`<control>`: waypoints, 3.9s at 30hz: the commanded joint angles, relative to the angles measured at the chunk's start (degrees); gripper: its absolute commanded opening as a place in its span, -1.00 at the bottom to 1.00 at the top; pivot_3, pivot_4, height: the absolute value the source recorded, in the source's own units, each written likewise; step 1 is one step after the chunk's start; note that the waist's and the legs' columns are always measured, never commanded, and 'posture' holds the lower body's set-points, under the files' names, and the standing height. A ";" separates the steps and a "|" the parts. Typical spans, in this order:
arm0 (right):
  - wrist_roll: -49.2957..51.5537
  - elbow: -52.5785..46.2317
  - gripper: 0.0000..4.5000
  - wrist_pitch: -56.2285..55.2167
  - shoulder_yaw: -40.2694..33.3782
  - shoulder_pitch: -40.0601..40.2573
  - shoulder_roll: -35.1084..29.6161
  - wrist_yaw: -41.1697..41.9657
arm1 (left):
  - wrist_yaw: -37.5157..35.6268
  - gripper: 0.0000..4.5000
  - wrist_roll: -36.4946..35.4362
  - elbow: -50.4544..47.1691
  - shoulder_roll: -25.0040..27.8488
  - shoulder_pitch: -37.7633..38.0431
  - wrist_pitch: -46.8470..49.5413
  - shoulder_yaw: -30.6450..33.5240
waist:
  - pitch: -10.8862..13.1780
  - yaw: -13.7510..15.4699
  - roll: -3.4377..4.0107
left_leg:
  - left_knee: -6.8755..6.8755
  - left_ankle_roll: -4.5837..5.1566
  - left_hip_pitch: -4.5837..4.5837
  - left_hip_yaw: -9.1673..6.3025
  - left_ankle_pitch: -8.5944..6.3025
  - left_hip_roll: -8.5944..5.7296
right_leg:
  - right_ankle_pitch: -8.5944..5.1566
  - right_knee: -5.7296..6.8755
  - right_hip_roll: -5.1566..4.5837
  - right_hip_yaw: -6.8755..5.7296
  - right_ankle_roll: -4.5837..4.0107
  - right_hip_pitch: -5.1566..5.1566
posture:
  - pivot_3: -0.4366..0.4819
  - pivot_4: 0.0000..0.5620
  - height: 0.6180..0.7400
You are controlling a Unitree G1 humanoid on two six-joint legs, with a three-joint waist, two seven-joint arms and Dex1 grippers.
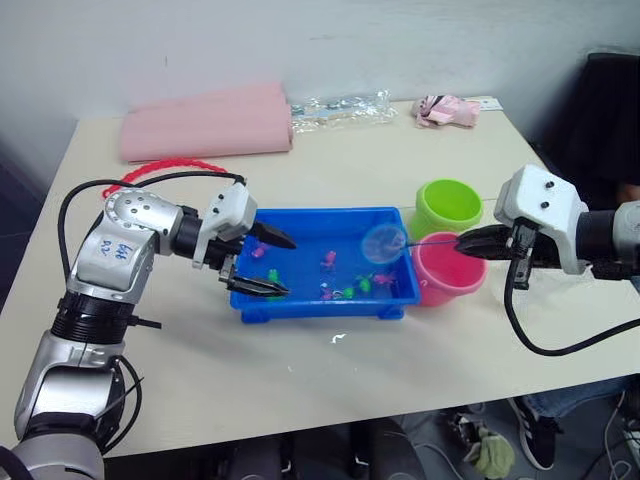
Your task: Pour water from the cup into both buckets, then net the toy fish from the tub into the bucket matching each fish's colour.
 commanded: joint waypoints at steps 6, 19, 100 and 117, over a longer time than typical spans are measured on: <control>-25.99 18.16 -1.00 -49.24 10.68 -7.23 2.95 3.25 | 4.37 0.96 -2.75 -6.92 -0.90 0.90 3.74 1.08 | 0.02 -0.31 0.04 | 0.00 -0.01 0.00 0.07 0.01 0.05 | 0.00 -0.01 0.02 -0.01 0.00 0.00 | -0.05 -0.47 0.96; -38.96 39.38 -1.00 -79.97 18.09 -21.23 11.50 2.69 | 8.16 0.96 -4.75 -10.28 -0.79 1.83 6.04 1.83 | 0.12 -0.35 0.20 | 0.03 -0.01 0.03 0.01 0.02 0.14 | -0.01 0.05 -0.02 0.01 0.00 0.00 | -0.05 -0.47 0.96; -24.47 19.15 -1.00 -55.63 9.51 -4.38 15.34 9.08 | -0.15 0.96 -1.71 -7.33 6.40 3.73 -2.52 -0.90 | 0.15 -0.20 0.26 | 0.16 0.00 0.03 -0.01 0.02 0.07 | -0.01 0.13 0.01 -0.03 0.00 0.06 | -0.05 -0.47 0.96; -25.97 23.01 -1.00 -58.19 12.44 -4.02 19.42 7.97 | -0.38 0.96 -2.67 -8.56 8.22 4.81 -1.37 0.09 | 0.16 -0.26 0.26 | 0.16 0.00 0.03 -0.03 0.02 0.10 | -0.01 0.14 0.01 -0.03 -0.01 0.06 | -0.05 -0.47 0.96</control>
